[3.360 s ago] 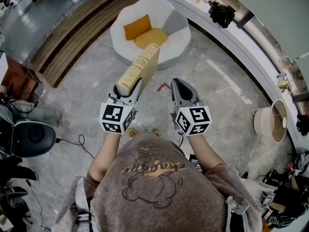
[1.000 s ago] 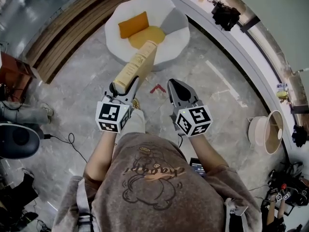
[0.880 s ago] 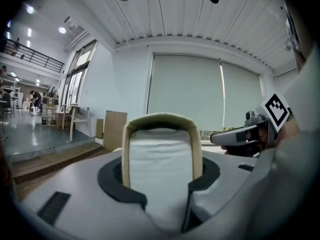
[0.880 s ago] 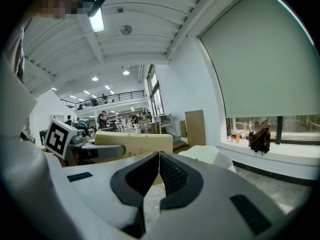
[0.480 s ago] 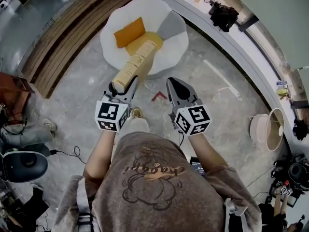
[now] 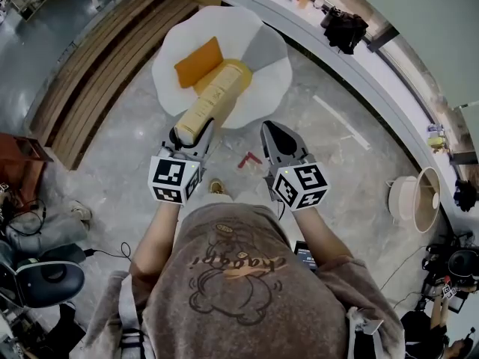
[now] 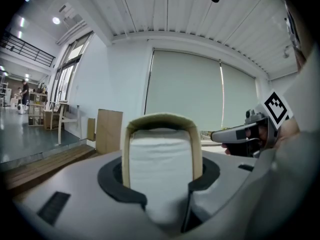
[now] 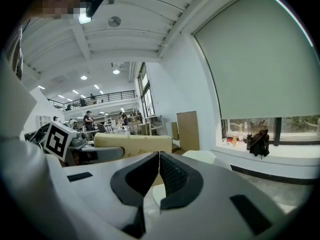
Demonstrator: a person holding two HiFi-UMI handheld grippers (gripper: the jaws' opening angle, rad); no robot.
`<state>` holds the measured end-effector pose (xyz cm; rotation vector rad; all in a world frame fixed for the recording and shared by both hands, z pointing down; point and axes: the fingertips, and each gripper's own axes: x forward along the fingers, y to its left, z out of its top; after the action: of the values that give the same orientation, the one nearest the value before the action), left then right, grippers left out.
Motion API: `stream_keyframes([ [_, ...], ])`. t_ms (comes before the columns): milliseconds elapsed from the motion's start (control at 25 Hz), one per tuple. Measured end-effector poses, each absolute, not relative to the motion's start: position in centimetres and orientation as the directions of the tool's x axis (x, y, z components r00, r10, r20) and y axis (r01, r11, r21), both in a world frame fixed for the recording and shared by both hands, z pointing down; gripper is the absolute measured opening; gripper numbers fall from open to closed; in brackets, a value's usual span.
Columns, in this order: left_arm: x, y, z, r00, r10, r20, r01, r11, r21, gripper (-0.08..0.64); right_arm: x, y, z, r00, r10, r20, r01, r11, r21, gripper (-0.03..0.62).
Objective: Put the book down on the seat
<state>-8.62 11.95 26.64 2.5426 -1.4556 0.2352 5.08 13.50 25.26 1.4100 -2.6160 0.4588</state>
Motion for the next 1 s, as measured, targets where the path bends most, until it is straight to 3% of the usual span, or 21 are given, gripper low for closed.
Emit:
stream_keyframes([
  [1000,-7.9,-1.0,27.6,0.498,-0.833,0.240,-0.867,-0.487,0.106,0.206,6.2,0.6,26.2,-0.550,-0.792,0.265,-0.834,0.504,-0.224,0.020],
])
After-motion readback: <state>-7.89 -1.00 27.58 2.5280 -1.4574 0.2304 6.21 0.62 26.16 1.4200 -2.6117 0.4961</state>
